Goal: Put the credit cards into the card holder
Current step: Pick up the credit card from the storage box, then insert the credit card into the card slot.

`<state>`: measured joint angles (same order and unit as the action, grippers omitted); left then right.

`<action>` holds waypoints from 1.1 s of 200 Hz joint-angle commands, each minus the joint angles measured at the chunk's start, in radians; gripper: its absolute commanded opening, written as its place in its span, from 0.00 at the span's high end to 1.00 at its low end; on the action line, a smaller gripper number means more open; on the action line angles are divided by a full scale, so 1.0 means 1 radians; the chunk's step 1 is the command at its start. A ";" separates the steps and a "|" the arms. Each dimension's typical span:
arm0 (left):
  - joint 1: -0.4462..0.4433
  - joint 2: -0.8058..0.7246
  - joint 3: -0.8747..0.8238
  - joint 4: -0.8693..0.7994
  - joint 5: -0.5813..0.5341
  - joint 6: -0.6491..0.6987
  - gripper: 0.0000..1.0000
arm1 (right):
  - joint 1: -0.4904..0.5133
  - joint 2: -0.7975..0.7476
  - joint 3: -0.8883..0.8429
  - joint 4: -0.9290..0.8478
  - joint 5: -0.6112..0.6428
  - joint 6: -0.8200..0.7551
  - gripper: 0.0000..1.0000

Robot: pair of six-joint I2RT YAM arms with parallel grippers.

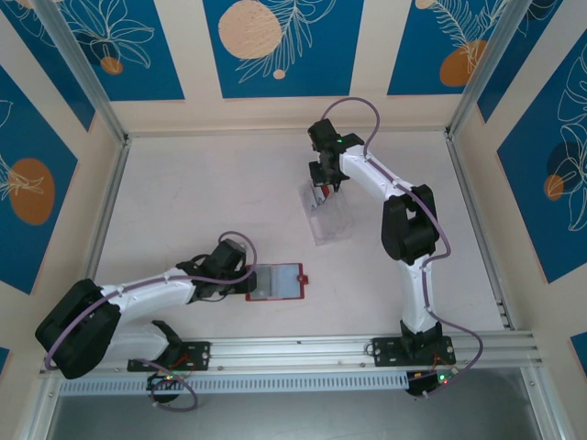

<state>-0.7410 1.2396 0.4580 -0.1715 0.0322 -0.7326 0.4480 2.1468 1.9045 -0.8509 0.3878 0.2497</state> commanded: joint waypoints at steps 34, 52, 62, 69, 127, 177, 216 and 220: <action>-0.010 -0.003 -0.032 -0.051 -0.018 -0.010 0.71 | 0.014 0.010 0.005 -0.038 -0.049 -0.019 1.00; -0.010 -0.006 -0.036 -0.051 -0.020 -0.010 0.71 | 0.015 -0.020 0.010 -0.039 -0.052 -0.022 1.00; -0.009 -0.005 -0.038 -0.051 -0.021 -0.010 0.71 | 0.014 -0.037 0.020 -0.042 -0.055 -0.025 1.00; -0.010 -0.006 -0.039 -0.050 -0.021 -0.010 0.71 | 0.015 -0.048 0.031 -0.047 -0.056 -0.028 1.00; -0.010 -0.010 -0.042 -0.049 -0.020 -0.008 0.71 | 0.015 -0.121 0.102 -0.092 -0.065 -0.032 1.00; -0.010 -0.009 -0.039 -0.049 -0.017 -0.002 0.71 | 0.050 -0.293 -0.047 -0.049 -0.087 0.005 1.00; -0.010 -0.019 -0.038 -0.054 -0.020 0.002 0.72 | 0.093 -0.533 -0.416 0.162 -0.320 0.117 1.00; -0.009 -0.020 -0.039 -0.055 -0.020 0.003 0.72 | 0.099 -0.558 -0.460 0.190 -0.344 0.134 1.00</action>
<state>-0.7410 1.2274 0.4465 -0.1619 0.0322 -0.7345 0.5186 1.7000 1.6367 -0.8009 0.2337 0.2867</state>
